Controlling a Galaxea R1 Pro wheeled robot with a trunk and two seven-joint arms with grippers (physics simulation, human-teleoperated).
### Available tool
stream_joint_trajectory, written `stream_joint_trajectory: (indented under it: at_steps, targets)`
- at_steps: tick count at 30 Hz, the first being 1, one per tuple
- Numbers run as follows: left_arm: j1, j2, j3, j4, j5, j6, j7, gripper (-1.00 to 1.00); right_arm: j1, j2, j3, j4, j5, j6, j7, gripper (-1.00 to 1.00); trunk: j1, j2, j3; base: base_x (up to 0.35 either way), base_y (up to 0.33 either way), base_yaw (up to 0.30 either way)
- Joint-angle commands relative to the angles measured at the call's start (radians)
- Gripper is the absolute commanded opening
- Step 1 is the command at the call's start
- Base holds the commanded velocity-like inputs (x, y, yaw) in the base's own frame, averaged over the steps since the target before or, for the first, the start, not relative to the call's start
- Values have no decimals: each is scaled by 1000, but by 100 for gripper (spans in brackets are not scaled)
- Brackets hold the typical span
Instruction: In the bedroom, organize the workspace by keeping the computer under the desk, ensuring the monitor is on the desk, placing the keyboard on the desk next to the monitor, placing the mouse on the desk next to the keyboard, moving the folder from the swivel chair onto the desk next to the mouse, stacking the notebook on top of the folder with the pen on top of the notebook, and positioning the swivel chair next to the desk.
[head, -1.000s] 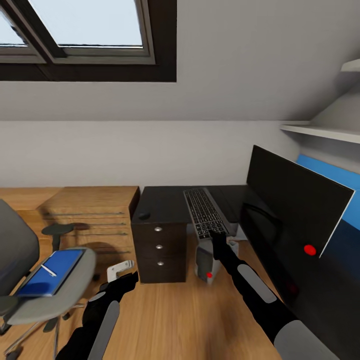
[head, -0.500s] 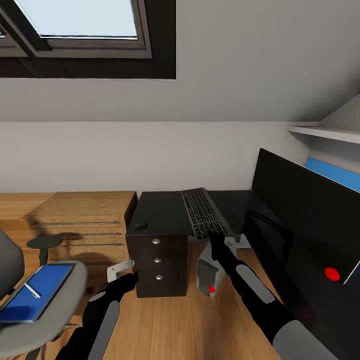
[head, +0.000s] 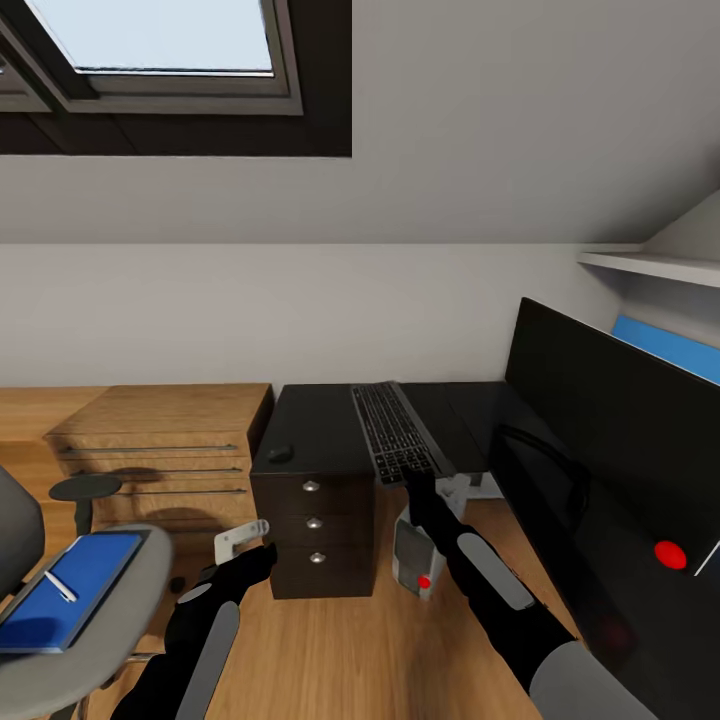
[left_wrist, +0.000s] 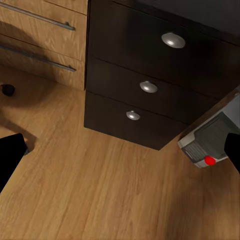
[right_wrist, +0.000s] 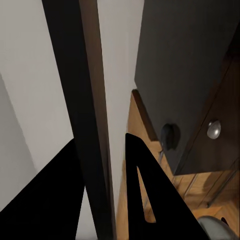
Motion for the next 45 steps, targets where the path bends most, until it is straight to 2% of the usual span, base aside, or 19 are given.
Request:
stream_joint_trajectory:
  at_steps: [1,15,23,25,29,31,34,36,45]
  targets:
    - [-1,0,-1,-1,11,2,10,100,-1,0,4,2,-9,-4,3,-100,0,-1,-1,2,0,0]
    - [-1,0,-5,-1,11,2,9,100,-1,6,-1,67,-17,-19,3,-100,0,-1,-1,0,249,0]
    - [-1,-1,-17,-17,12,4,8,100,-1,6,-17,72,-21,-21,4,-100,0,-1,-1,0,52,0]
    - [-1,-1,-36,-26,12,4,10,100,-1,6,-33,72,-22,-21,5,-100,8,-15,-7,0,4,0]
    - [-1,-1,-45,-29,13,5,13,100,-1,6,-41,72,-25,-21,5,-100,23,-43,-20,0,2,0]
    - [-1,-1,-47,-30,13,5,13,100,-1,6,-44,72,-43,-21,5,-100,31,-57,-26,0,0,0]
    - [-1,-1,-48,-30,13,5,14,100,-1,4,-45,72,-105,-20,8,-100,42,-78,-36,0,0,0]
    - [-1,-1,-48,-30,13,5,14,100,-1,4,-46,72,-121,-19,8,-100,50,-92,-42,0,0,0]
    - [-1,-1,-48,-30,13,5,14,100,-1,1,-49,72,-139,-17,8,-100,84,-155,-70,0,0,0]
